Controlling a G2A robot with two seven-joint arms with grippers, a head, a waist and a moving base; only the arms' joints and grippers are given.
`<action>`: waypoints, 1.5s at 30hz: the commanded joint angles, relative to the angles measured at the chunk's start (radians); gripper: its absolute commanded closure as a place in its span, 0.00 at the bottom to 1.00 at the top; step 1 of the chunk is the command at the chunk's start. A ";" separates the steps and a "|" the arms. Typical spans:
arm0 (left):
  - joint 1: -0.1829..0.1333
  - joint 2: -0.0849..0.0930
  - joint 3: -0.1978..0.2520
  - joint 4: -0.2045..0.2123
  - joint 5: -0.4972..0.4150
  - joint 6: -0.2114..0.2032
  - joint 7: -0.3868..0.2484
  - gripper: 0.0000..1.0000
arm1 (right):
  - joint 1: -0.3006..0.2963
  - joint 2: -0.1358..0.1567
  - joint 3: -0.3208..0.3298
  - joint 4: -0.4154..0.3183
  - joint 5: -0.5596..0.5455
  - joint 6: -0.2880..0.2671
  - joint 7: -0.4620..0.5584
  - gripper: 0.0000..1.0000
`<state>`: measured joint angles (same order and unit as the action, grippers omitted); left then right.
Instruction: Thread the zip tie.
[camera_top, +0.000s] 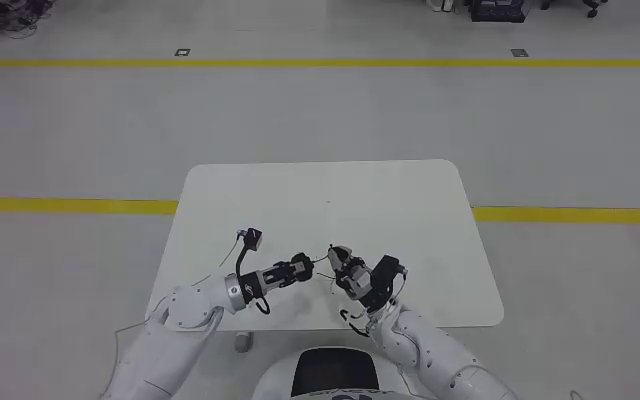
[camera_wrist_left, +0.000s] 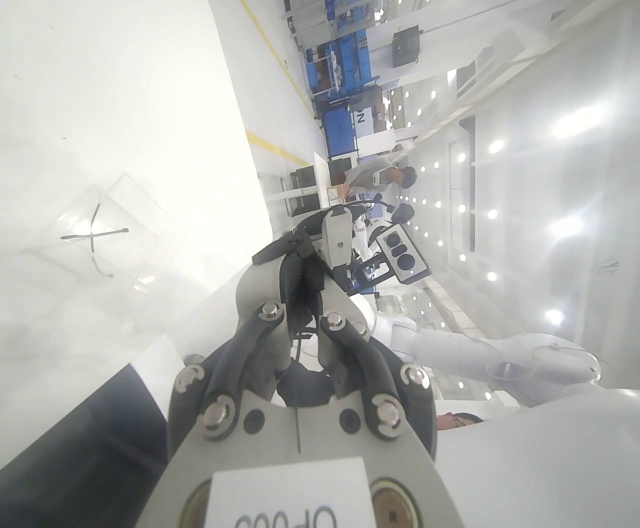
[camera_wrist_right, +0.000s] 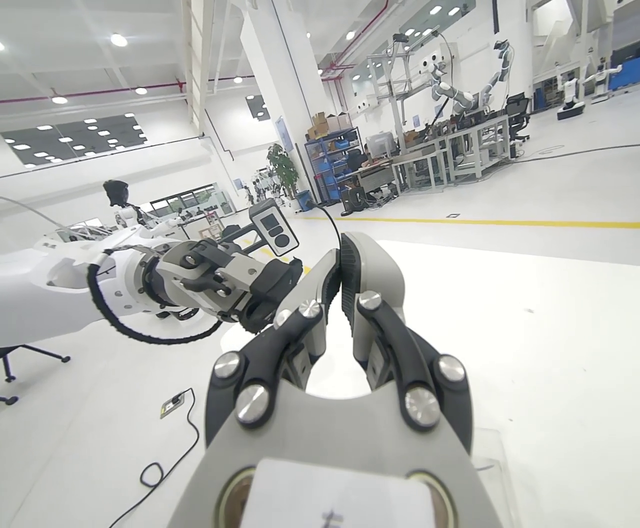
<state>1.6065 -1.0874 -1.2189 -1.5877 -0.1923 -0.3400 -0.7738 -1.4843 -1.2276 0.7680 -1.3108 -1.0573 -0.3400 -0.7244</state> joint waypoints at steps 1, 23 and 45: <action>0.001 0.001 0.000 -0.002 0.000 0.000 0.000 1.00 | 0.004 0.004 -0.007 0.002 -0.015 0.000 -0.013 1.00; 0.000 0.015 0.009 0.000 0.006 0.000 -0.002 1.00 | 0.052 0.054 -0.088 0.028 -0.078 0.000 -0.159 1.00; -0.005 0.030 -0.007 0.023 -0.134 0.033 -0.098 1.00 | 0.114 0.111 -0.226 0.032 -0.062 0.000 -0.345 1.00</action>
<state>1.5987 -1.0592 -1.2219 -1.5635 -0.3066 -0.3079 -0.8492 -1.3862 -1.1246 0.5668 -1.2853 -1.1316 -0.3400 -1.0470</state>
